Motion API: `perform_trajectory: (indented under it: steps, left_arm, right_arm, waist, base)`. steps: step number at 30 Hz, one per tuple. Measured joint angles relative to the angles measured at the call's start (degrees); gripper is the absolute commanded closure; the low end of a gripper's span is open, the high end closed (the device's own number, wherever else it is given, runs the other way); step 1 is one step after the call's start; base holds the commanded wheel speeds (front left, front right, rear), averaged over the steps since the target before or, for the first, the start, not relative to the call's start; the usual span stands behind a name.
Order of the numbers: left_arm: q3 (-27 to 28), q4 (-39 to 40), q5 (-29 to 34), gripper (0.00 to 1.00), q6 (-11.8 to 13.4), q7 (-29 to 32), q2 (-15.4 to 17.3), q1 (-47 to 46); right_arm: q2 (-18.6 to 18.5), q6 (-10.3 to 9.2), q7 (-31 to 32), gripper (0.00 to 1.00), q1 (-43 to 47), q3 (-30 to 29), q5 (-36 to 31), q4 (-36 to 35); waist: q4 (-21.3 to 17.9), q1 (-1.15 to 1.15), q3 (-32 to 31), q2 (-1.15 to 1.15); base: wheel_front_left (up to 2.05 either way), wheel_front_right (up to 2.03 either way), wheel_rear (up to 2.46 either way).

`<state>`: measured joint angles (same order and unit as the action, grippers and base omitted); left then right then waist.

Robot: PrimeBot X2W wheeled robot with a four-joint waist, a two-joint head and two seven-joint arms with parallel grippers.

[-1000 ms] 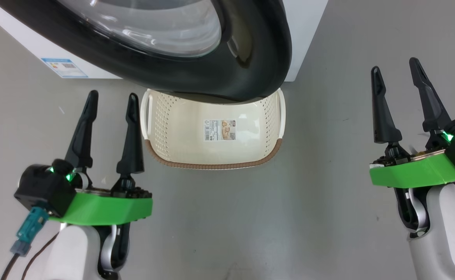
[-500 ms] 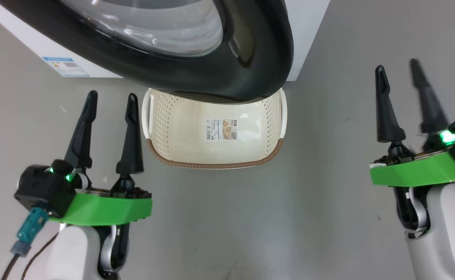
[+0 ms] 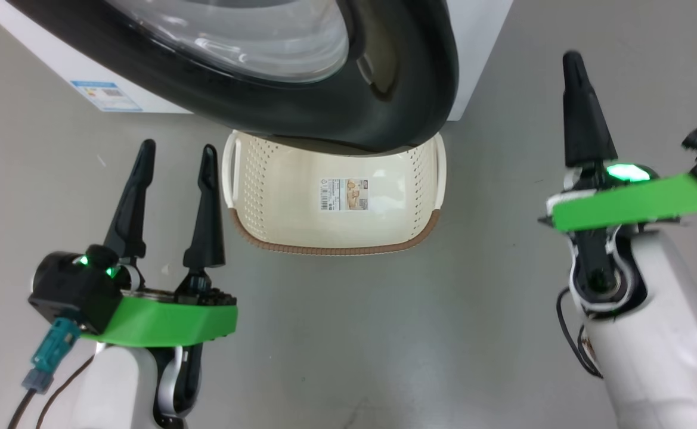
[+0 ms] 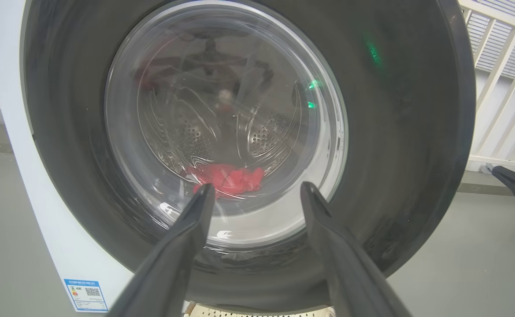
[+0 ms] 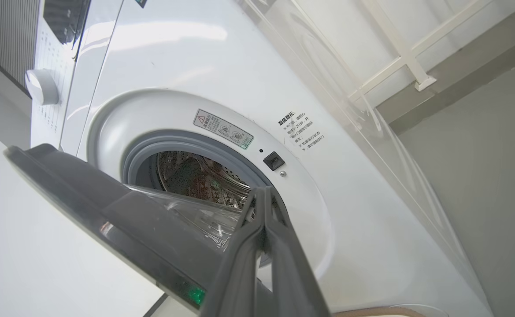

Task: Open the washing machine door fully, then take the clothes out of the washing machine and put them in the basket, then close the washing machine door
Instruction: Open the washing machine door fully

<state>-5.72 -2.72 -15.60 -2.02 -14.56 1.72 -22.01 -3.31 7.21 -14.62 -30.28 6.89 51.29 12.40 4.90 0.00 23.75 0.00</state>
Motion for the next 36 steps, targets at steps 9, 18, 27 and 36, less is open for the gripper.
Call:
perform_trajectory:
  steps: [9,18,27,36]
  left_arm:
    - [-0.3,0.0,0.2,0.00,0.0,0.0,0.0,0.0]
    - [-0.5,-0.2,0.4,0.00,0.0,0.0,0.0,-0.2]
    - [-1.2,-0.4,1.4,0.00,0.0,0.0,0.0,-0.7]
    - [-1.7,-0.6,1.4,0.00,0.0,0.0,0.0,-1.5]
  right_arm:
    - [-0.2,0.00,11.3,1.00,-8.3,0.1,24.2,4.4]
    - [-1.9,-0.01,30.9,1.00,-16.9,-1.1,37.4,12.0]
    - [-4.5,-0.01,44.2,1.00,-22.5,3.4,40.3,13.8]
    - [-5.7,-0.01,47.2,1.00,-24.9,4.8,40.6,15.7]
  waist:
    - [1.3,0.00,1.0,0.00]
    - [1.8,0.00,2.2,0.00]
    - [2.4,0.00,3.5,0.00]
    - [3.3,0.00,4.2,0.00]
  base:
    - [0.00,0.00,0.00]
    - [0.00,0.00,0.00]
    - [0.00,0.00,0.00]
    - [0.00,0.00,0.00]
